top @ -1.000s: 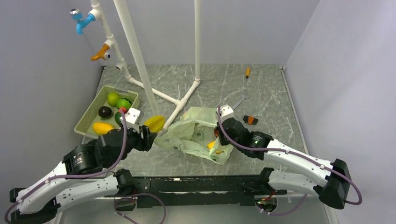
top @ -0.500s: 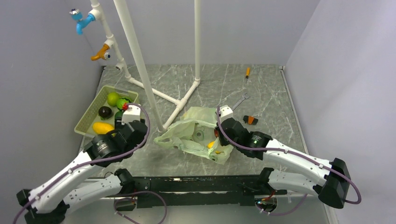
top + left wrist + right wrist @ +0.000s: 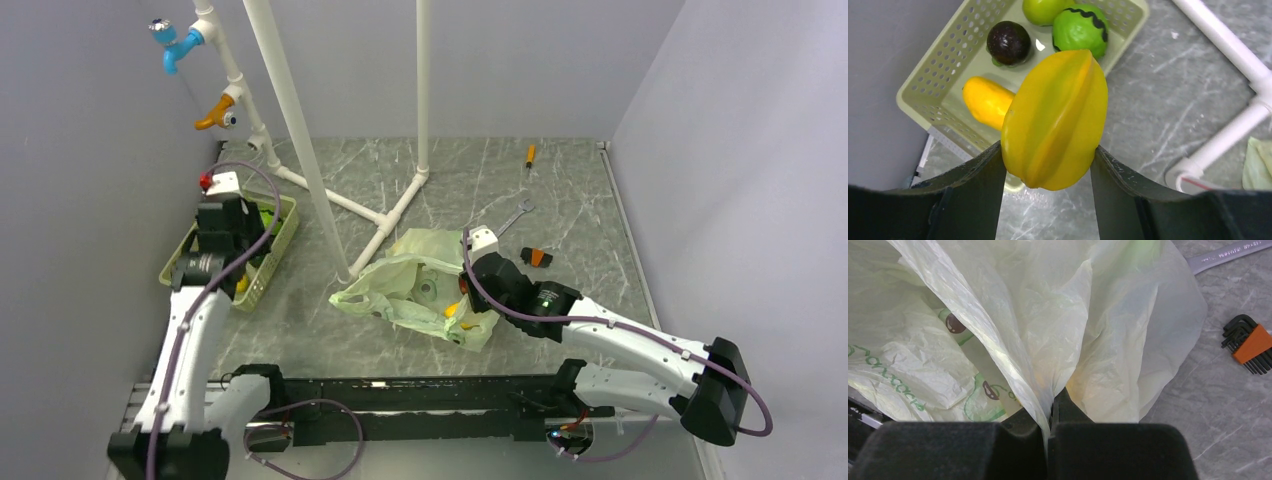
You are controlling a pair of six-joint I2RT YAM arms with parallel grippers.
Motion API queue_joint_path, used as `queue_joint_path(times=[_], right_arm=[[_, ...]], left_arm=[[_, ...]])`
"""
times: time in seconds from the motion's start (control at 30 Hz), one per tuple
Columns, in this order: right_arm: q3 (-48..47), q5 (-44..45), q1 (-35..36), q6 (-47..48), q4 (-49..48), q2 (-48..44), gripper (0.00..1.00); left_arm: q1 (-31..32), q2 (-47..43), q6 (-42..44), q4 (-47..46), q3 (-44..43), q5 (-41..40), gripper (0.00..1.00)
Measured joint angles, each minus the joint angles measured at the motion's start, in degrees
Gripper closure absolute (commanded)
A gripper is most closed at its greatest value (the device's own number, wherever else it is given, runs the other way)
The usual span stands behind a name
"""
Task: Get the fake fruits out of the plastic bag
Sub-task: Place the fake fruit in the bin.
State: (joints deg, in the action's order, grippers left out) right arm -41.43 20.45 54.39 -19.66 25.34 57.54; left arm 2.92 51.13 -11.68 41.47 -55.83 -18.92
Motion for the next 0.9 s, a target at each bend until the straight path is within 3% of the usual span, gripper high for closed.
queue_joint_path(times=[0.2, 0.43, 0.57, 0.8, 0.9], right_arm=[[0.0, -0.2, 0.0, 0.4, 0.0, 1.1, 1.0], [-0.8, -0.6, -0.1, 1.1, 0.3, 1.4, 1.0], [-1.4, -1.2, -0.1, 1.1, 0.3, 1.4, 1.0], [-1.4, -1.6, -0.1, 1.0, 0.7, -0.4, 1.0], [-1.4, -1.6, -0.1, 1.0, 0.8, -1.2, 1.0]], left_arm=[[-15.9, 11.9, 0.3, -3.2, -0.8, 10.3, 0.55], [-21.1, 19.0, 0.2, -4.8, -1.9, 16.5, 0.53], [-22.8, 22.4, 0.0, -5.4, -1.8, 17.4, 0.43], [-24.1, 26.1, -0.6, -5.4, -1.8, 17.6, 0.09], [-24.3, 26.3, -1.1, -5.3, -1.8, 17.1, 0.07]])
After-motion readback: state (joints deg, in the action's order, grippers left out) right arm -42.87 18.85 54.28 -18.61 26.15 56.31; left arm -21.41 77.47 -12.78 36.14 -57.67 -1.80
